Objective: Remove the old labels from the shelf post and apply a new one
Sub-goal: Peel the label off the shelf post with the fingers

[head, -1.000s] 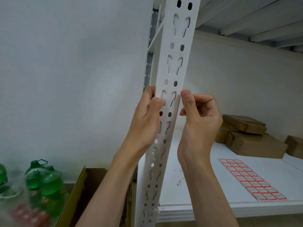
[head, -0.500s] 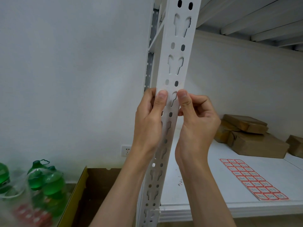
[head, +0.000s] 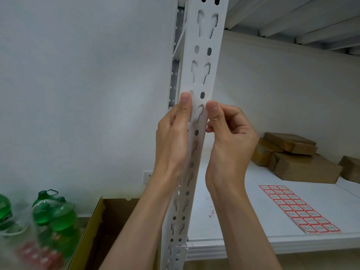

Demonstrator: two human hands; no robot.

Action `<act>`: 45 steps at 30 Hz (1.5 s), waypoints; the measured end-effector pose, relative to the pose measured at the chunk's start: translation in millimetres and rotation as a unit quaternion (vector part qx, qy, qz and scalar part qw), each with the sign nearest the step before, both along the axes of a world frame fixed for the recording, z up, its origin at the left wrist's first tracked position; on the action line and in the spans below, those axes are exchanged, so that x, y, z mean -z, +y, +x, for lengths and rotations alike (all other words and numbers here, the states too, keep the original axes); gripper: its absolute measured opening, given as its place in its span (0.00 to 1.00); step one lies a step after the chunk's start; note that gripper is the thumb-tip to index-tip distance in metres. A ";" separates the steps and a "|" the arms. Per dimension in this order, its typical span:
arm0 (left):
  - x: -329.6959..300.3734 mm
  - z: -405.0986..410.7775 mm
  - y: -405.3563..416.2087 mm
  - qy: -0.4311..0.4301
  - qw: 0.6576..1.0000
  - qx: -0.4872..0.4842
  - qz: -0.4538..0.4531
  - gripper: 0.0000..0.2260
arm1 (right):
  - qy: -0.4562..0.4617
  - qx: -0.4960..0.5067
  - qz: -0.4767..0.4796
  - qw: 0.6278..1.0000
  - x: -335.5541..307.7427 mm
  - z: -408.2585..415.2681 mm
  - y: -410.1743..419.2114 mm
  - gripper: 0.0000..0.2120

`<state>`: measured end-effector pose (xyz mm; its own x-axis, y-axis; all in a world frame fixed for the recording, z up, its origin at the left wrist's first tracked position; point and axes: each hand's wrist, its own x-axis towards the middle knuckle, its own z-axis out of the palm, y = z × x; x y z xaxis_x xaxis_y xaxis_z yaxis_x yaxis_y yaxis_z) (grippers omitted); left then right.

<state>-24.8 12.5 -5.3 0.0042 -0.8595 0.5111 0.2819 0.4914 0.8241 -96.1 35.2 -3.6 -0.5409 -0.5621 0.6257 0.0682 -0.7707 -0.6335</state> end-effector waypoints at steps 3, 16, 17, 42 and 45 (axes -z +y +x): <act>-0.9 6.1 -0.8 0.000 1.000 0.015 -0.019 0.32 | -0.001 0.010 0.009 1.000 -1.5 -0.8 0.0 0.05; -4.0 38.8 -10.0 0.067 0.979 -0.161 -0.103 0.04 | -0.021 0.018 0.002 1.000 -3.3 -6.3 1.3 0.03; -5.2 37.8 -8.2 0.047 0.980 -0.151 -0.117 0.07 | -0.019 0.020 0.006 1.000 -2.6 -6.1 0.9 0.05; -15.1 20.0 -5.0 0.009 0.999 -0.024 -0.041 0.10 | -0.036 -0.044 0.035 0.998 2.1 9.8 0.5 0.08; -14.4 19.4 -6.7 0.021 0.999 -0.016 -0.029 0.11 | -0.038 -0.051 0.042 0.997 1.8 7.2 -0.1 0.11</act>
<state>-5.4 5.8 9.1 0.0534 -0.8273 0.5592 0.3003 0.5474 0.7811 -88.9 35.1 -5.4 -0.5222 -0.6654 0.5334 0.1936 -0.7016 -0.6858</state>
